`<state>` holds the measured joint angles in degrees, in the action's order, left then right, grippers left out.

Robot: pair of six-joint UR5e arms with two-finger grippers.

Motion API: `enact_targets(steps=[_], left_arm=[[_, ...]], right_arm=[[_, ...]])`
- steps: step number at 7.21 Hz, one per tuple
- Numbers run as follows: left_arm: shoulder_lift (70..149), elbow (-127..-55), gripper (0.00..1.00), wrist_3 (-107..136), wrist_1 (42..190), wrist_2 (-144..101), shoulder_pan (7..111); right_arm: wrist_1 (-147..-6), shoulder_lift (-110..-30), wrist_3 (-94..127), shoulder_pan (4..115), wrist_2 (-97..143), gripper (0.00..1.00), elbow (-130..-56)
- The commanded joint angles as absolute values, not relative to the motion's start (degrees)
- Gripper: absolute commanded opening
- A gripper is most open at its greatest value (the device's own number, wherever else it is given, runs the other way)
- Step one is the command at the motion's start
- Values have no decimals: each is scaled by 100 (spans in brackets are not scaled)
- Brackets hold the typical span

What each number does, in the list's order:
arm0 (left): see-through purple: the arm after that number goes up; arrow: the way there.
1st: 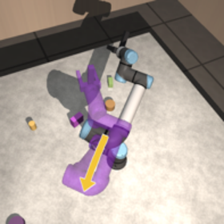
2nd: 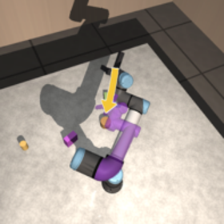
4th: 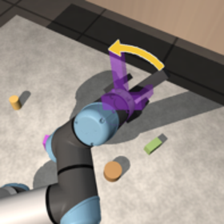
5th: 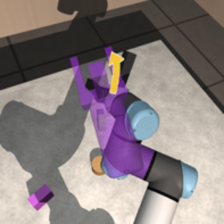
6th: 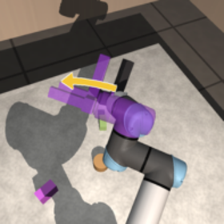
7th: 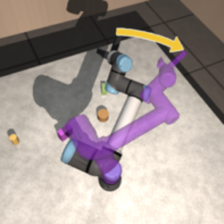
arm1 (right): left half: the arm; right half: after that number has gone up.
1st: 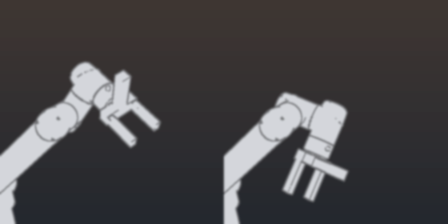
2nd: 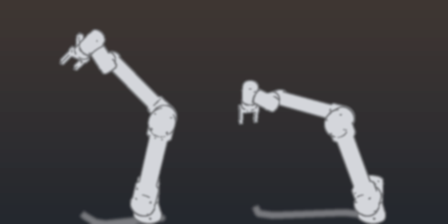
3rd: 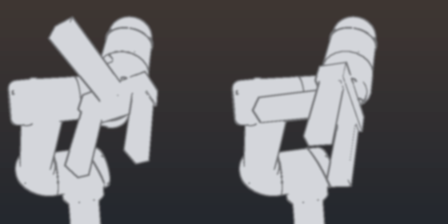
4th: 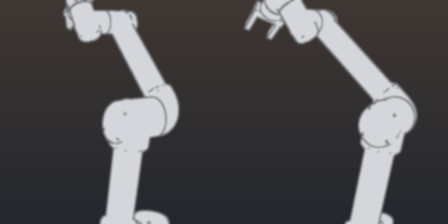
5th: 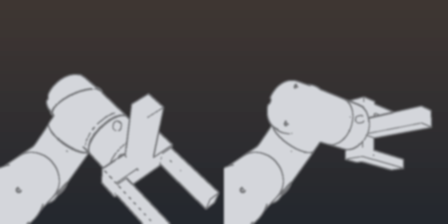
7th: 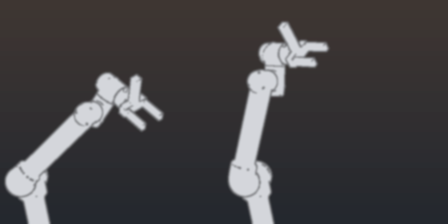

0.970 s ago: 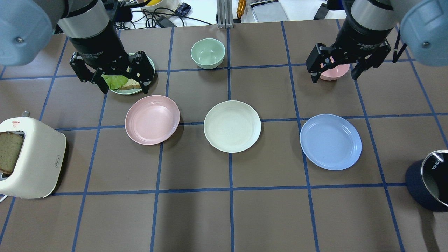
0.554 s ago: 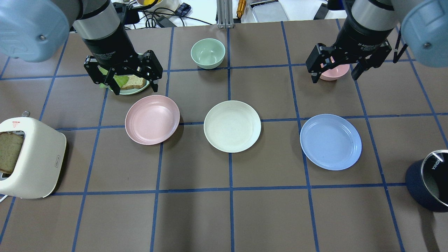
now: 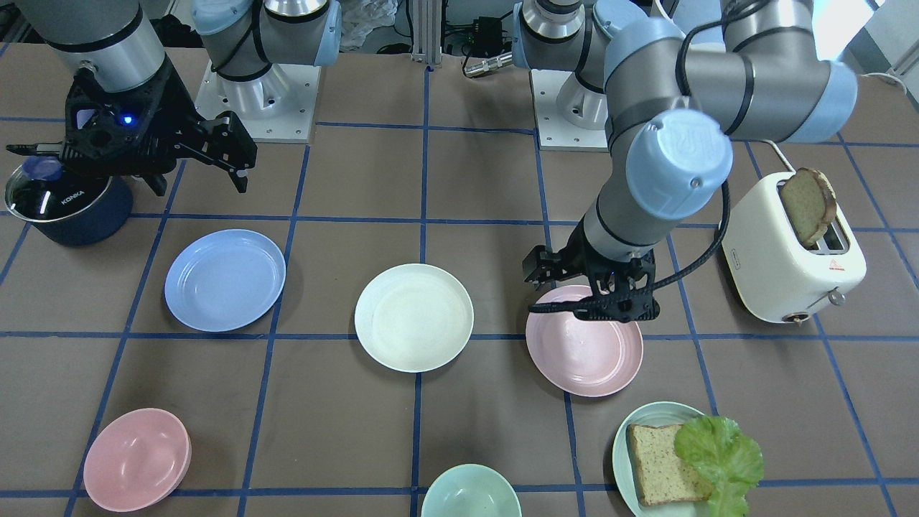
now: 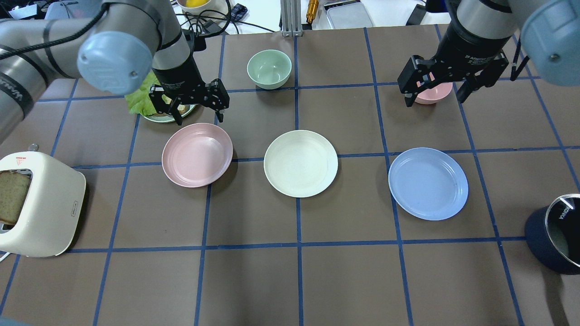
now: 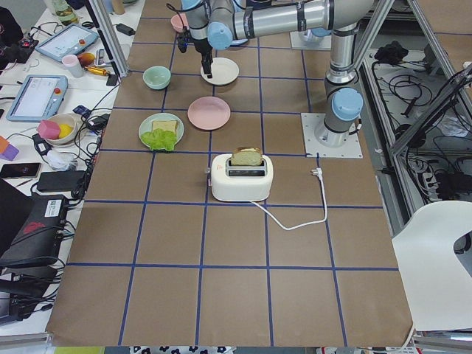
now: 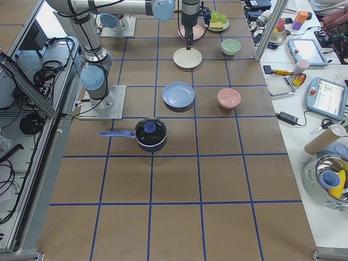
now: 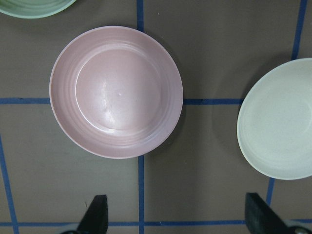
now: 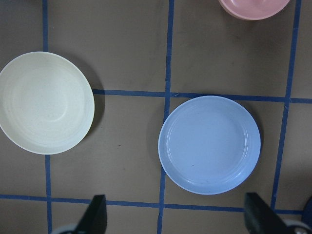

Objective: Stack three plates with pink and blue
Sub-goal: 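Lower the left gripper to the pink plate's rim and grasp it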

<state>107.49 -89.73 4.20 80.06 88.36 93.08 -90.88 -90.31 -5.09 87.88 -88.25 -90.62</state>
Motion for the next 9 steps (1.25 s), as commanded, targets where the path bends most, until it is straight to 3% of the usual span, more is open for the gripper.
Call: enact_targets(steps=[1, 5, 6, 7, 8, 9], left_arm=[[11169, -9621, 89, 439, 6677, 8851, 9334], [11785, -9861, 68, 475, 5636, 9306, 9756], [11838, -9844, 45, 457, 5616, 9325, 9747], [11882, -9844, 36, 457, 5486, 9316, 9747], [11944, -9835, 5, 457, 5467, 9316, 9756], [11944, -9844, 0, 466, 5458, 9325, 9765]], right_arm=[[-9088, -9035, -519, 8780, -8833, 100, -9062], [-9394, -9000, -572, 8693, -8833, 100, -9402], [-9848, -9000, -571, 8388, -8807, 100, -9770], [-10209, -8965, -606, 8185, -8824, 100, -10139], [-10300, -8947, -606, 8087, -8833, 100, -10499], [-10779, -8939, -693, 7964, -8833, 100, -10851]])
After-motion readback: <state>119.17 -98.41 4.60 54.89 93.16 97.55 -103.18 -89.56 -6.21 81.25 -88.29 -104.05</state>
